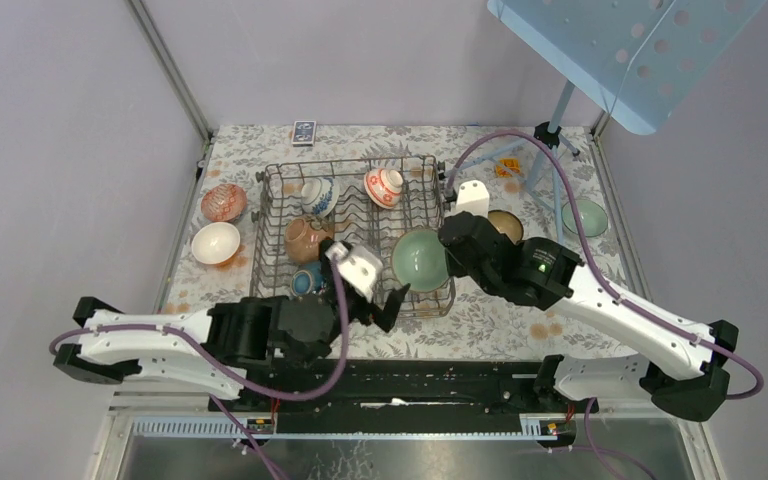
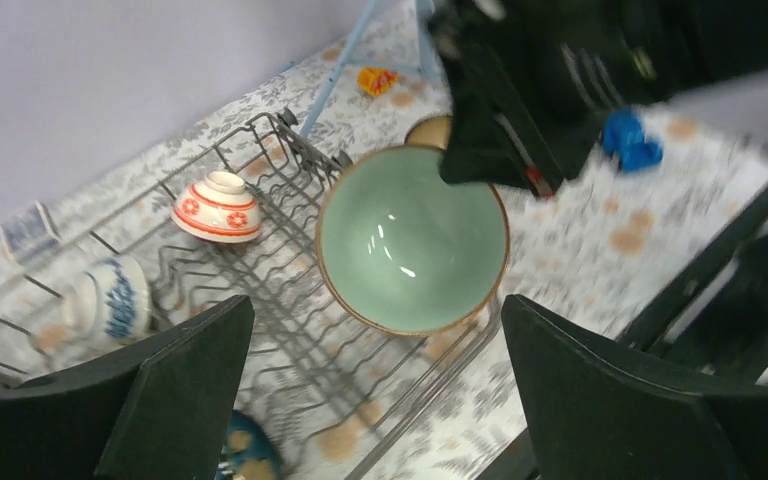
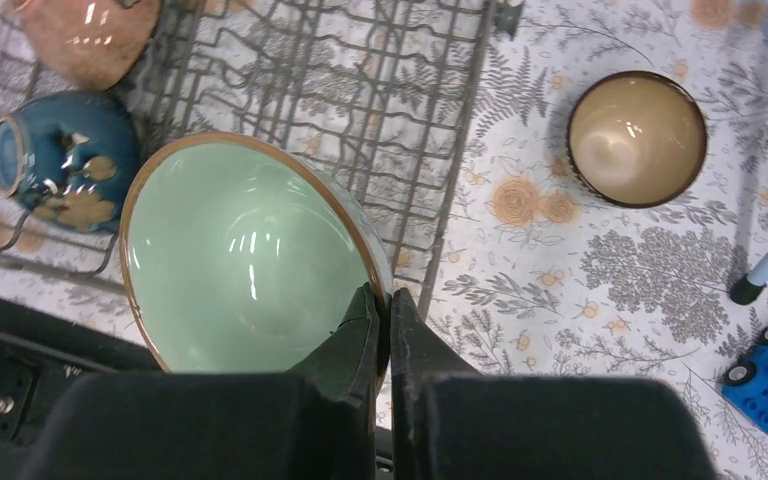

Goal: Unload the bowls from the dish rack
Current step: Place the bowl with the bowl.

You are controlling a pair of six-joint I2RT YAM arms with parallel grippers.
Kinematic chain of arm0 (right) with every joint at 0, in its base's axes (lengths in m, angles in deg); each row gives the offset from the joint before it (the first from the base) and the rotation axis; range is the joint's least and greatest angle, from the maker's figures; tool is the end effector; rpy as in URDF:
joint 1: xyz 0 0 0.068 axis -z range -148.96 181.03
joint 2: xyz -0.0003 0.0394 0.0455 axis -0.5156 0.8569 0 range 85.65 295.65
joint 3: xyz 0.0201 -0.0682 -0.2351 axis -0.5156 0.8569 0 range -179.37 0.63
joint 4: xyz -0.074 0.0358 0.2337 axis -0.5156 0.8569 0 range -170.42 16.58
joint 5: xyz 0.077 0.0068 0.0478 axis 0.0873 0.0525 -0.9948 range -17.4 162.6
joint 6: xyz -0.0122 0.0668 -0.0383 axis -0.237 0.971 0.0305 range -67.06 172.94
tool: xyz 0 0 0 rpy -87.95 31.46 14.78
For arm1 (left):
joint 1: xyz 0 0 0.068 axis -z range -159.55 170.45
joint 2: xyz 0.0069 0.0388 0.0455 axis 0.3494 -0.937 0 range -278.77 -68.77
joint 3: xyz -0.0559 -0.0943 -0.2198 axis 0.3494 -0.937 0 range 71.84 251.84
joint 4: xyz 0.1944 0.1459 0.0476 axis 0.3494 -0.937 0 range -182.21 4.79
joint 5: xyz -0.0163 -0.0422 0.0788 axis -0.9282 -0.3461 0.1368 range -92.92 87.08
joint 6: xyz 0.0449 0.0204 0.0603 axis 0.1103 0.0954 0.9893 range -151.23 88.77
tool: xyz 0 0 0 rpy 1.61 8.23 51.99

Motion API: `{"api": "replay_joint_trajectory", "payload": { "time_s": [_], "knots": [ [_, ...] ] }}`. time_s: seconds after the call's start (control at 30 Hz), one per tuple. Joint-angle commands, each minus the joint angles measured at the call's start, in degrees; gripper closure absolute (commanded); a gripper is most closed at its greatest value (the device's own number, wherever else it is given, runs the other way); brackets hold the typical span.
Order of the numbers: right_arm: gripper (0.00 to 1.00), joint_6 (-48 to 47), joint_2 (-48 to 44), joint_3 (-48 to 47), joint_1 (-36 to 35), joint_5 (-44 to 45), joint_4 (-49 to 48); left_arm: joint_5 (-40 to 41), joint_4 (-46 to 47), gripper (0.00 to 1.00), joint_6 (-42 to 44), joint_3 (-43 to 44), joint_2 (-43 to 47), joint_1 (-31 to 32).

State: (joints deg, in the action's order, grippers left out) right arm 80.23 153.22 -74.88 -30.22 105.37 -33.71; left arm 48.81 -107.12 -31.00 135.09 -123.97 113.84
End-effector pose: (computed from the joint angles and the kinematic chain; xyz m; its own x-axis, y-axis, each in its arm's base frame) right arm 0.1524 0.2029 0.3413 -0.5127 -0.1331 -0.8482 -0.3367 0.9399 0.0560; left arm 0.0394 -0.2195 0.3712 0.0167 0.2421 -0.9701 0.6633 0.7233 0.1919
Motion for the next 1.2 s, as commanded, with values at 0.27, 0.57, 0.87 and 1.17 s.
{"api": "replay_joint_trajectory", "payload": {
  "time_s": [0.27,0.57,0.87,1.17],
  "knots": [
    [1.0,7.63,-5.68,6.66,7.66,-1.5,-8.89,-29.72,-1.98,0.01,-54.43,-0.29,-5.79,-31.92],
    [1.0,11.08,-6.62,9.28,7.67,-3.22,-9.42,-32.21,-1.39,0.05,-57.51,0.7,-11.73,-35.44],
    [1.0,12.35,-7.96,9.24,7.75,-2.93,-9.89,-33.12,-2.42,0.36,-57.78,0.29,-14.87,-35.44],
    [1.0,12.93,-8.55,9.25,7.66,-3.91,-9.95,-31.53,-2.62,0.51,-58.5,-0.44,-16.02,-35.46]
  ]
}}
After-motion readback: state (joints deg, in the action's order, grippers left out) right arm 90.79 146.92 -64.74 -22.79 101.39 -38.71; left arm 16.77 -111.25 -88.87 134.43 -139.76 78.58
